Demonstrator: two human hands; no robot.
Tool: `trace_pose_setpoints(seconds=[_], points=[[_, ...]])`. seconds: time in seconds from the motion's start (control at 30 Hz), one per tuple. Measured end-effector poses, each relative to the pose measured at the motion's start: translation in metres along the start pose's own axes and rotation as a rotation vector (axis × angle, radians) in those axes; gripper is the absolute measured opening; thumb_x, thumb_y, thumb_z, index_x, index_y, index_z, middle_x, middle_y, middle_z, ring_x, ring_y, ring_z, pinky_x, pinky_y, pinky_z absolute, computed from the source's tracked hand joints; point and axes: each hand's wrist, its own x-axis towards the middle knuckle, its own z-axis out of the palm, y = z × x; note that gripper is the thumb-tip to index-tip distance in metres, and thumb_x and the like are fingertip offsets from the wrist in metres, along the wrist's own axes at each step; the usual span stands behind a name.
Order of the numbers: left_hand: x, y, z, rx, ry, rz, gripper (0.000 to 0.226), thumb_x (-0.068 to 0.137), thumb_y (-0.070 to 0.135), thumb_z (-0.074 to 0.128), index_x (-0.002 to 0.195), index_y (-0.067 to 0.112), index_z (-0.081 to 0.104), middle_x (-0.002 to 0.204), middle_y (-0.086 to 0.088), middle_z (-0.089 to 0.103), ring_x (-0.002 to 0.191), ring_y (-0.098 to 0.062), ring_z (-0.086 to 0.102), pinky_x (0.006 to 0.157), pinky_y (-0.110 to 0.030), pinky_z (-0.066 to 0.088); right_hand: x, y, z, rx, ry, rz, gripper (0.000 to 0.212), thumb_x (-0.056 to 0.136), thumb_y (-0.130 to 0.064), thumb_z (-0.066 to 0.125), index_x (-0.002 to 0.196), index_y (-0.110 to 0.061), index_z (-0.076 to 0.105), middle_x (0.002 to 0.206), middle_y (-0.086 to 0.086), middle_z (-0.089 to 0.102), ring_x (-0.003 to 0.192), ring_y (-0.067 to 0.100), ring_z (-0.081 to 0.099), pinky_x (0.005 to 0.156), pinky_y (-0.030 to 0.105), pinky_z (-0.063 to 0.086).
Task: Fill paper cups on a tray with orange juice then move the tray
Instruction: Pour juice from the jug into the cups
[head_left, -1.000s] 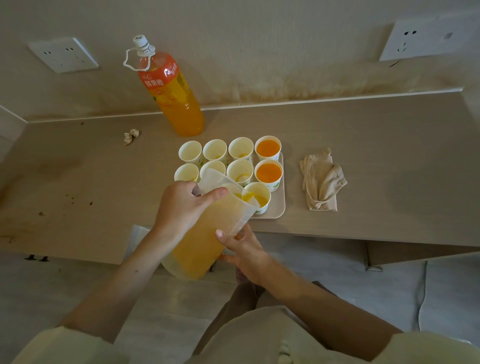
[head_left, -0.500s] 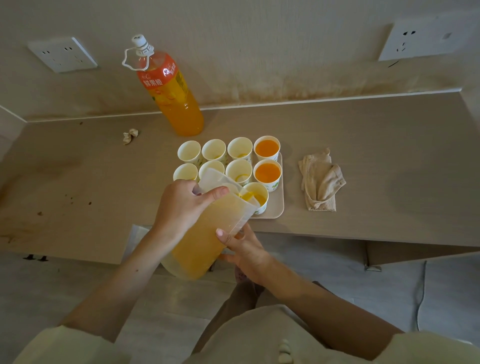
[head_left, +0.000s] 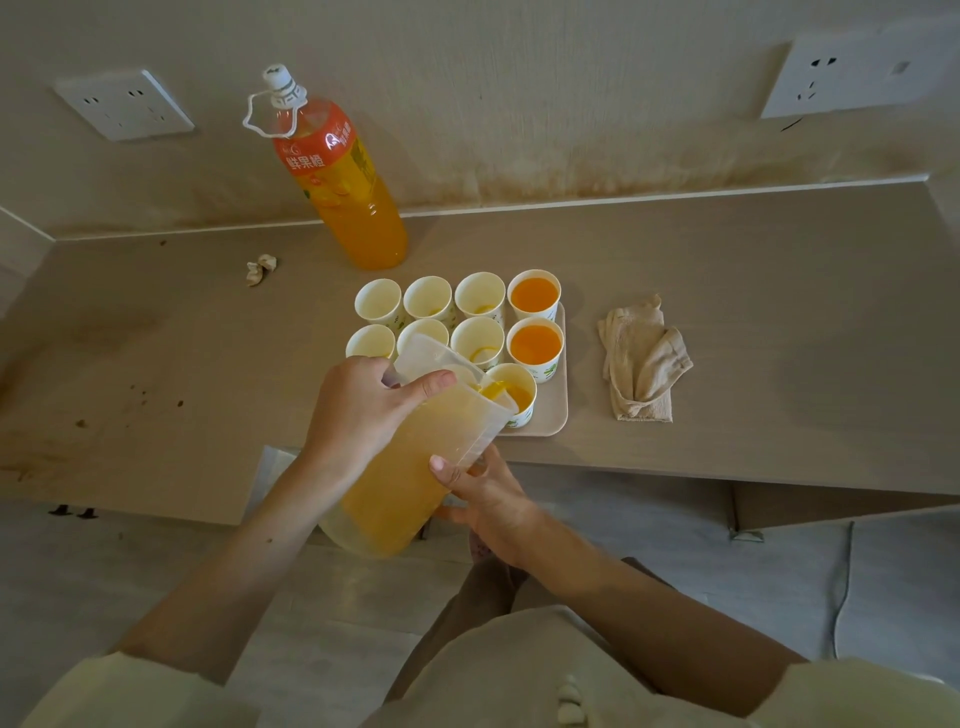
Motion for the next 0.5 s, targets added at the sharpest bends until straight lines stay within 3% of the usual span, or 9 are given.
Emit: trace_pose_setpoints(seconds=[0.17, 0.3, 0.5], points=[[-0.0002, -0.0010, -0.0002, -0.008, 0.002, 0.012, 0.063, 0.066, 0.060, 0.072, 0.051, 0.013, 0.034, 0.048, 0.004, 0.029, 0.047, -0.014, 0.029, 0.051, -0.030, 0.026, -0.0004, 0.0000, -0.0003, -0.005, -0.006, -0.013, 0.108, 0.051, -0.047, 0.089, 0.142, -0.030, 0.032, 0.133, 0.000, 0.054, 0.123, 0.024, 0.054, 0.088, 0.043, 0.056], [-0.0004, -0.0013, -0.0005, -0.011, 0.009, 0.008, 0.061, 0.068, 0.058, 0.073, 0.051, 0.013, 0.036, 0.048, 0.005, 0.031, 0.047, -0.013, 0.031, 0.051, -0.030, 0.028, -0.0001, 0.0000, 0.0005, -0.013, -0.014, -0.011, 0.120, 0.039, -0.057, 0.093, 0.140, -0.032, 0.033, 0.134, 0.000, 0.054, 0.123, 0.024, 0.054, 0.093, 0.049, 0.053], [-0.0022, -0.0023, -0.0011, -0.008, 0.015, 0.006, 0.060, 0.068, 0.058, 0.073, 0.051, 0.013, 0.037, 0.048, 0.004, 0.033, 0.047, -0.013, 0.032, 0.051, -0.029, 0.027, -0.0002, 0.0019, 0.0023, -0.007, -0.016, -0.006, 0.124, 0.035, -0.058, 0.093, 0.140, -0.031, 0.033, 0.133, 0.000, 0.054, 0.123, 0.024, 0.053, 0.091, 0.046, 0.054]])
